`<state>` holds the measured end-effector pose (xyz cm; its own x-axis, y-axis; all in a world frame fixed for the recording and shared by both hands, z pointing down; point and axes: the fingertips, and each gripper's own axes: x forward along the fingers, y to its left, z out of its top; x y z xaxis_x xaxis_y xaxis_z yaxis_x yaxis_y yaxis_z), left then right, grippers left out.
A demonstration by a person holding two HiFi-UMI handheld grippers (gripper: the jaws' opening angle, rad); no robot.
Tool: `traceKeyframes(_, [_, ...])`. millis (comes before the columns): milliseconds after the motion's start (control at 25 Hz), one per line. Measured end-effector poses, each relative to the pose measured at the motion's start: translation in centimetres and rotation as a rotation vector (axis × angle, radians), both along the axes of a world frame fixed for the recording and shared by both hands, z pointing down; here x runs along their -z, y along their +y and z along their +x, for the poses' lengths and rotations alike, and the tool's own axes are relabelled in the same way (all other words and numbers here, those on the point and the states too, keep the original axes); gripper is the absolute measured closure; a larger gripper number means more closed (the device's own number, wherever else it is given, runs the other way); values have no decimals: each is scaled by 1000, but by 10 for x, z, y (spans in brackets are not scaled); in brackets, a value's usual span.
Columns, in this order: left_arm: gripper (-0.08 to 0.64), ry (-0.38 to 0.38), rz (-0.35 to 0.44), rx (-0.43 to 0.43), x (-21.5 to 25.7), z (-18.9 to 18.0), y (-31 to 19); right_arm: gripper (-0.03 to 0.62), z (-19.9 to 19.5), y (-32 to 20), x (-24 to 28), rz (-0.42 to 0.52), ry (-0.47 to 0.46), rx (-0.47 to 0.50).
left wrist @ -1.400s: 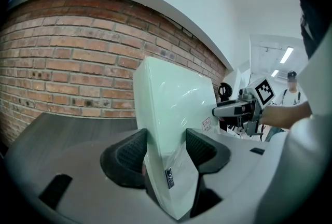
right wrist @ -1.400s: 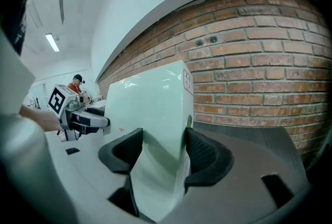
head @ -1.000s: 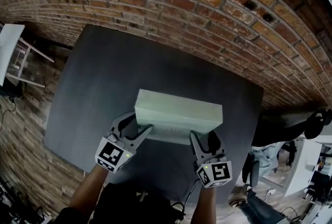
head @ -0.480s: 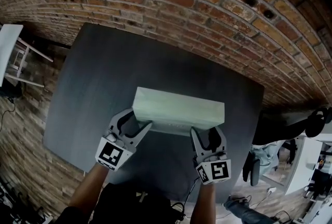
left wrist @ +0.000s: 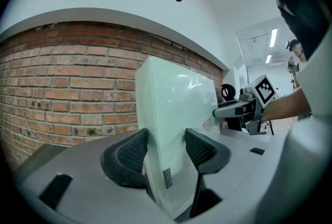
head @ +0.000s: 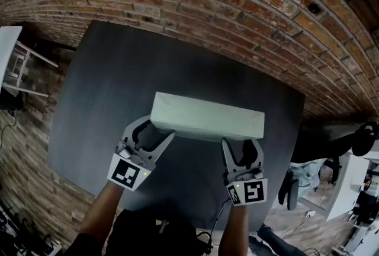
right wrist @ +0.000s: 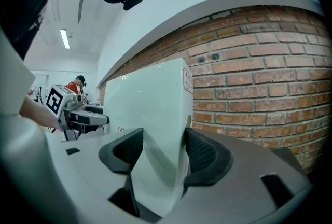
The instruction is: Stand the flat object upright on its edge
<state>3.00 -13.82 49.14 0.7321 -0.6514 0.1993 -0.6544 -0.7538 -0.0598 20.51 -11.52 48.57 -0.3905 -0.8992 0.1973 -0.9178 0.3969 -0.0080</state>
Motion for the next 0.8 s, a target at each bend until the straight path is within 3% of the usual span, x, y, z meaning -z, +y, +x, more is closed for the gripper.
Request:
traceKeyframes(200, [310,-11,28,-26,-5,4,-9,321,5,-5,-4,29,-2,-18])
traceKeyframes(320, [310,101,0,22,-1,6,-15,322,7,-8,-4,44,-8,-27])
traceKeyframes(400, [310,128,-6,35,0,7,-16,322,8,-9,-2,55,0,-28])
traceKeyframes(800, [311,125,8,28,-6,6,-21,324,9,-14,-5,79,9,-24])
